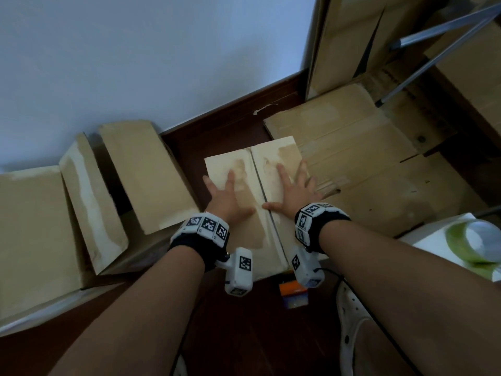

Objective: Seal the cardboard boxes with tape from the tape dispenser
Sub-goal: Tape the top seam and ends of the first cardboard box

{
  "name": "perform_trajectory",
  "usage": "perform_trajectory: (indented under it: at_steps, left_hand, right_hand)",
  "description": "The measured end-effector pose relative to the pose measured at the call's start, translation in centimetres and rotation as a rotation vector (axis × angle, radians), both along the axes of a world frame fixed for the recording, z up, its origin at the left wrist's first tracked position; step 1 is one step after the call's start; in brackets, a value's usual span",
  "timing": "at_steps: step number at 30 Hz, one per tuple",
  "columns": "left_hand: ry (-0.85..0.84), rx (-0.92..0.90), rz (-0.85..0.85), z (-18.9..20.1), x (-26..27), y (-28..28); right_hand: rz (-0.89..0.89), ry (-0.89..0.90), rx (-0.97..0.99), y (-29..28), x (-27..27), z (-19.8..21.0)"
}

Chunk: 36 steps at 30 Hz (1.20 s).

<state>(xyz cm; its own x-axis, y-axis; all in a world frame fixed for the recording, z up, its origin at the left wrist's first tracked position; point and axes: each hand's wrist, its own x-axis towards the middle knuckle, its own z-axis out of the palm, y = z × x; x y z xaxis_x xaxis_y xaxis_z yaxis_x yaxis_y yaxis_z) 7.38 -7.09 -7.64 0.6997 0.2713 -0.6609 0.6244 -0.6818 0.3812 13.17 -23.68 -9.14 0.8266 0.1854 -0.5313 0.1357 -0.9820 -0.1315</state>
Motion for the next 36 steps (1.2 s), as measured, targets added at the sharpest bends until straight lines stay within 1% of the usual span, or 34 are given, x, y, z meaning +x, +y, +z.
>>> perform_trajectory:
  at_steps: [4, 9, 13, 15, 17, 19, 21, 23, 25, 30, 33, 36]
  left_hand:
    - [-0.016, 0.049, 0.034, -0.2, -1.1, -0.9]
    - [-0.004, 0.064, 0.024, 0.0, -0.7, -1.0]
    - [-0.014, 0.067, 0.025, 0.0, -1.1, -0.7]
    - [-0.04, 0.08, 0.016, -0.3, -1.8, -0.6]
    - [-0.09, 0.181, -0.069, -0.5, -2.9, -1.0]
    - [-0.133, 0.291, -0.264, -0.5, -4.2, -1.7]
    - [-0.14, 0.315, -0.483, -0.2, -5.5, -2.6]
    - [-0.089, 0.291, -0.603, -0.2, -6.7, -3.5]
    - [-0.047, 0.277, -0.651, -0.4, -7.9, -4.1]
    - [-0.089, 0.26, -0.661, -0.2, -10.3, -4.8]
    - [-0.021, 0.304, -0.744, -0.4, -10.8, -4.8]
    - [0.013, 0.319, -0.75, -0.7, -10.6, -4.9]
  right_hand:
    - [0.027, 0.016, 0.005, 0.0, -0.7, 0.5]
    - [0.11, 0.006, -0.015, -1.9, -3.6, 0.6]
    - [0.199, 0.135, -0.079, -4.1, -5.2, 0.7]
    - [0.193, 0.165, -0.093, -4.3, -5.8, 0.8]
    - [0.174, 0.168, -0.101, -4.2, -6.0, 1.1]
    - [0.166, 0.172, -0.101, -4.1, -6.1, 1.3]
    - [0.161, 0.19, -0.088, -4.1, -6.0, 1.5]
    - [0.167, 0.207, -0.082, -4.1, -5.7, 1.5]
    - [0.186, 0.212, -0.091, -4.0, -5.5, 1.6]
    - [0.22, 0.163, -0.071, -4.2, -5.9, 1.5]
    - [0.23, 0.181, -0.024, -5.0, -6.0, 1.1]
    - [0.235, 0.19, -0.008, -5.6, -6.5, 1.0]
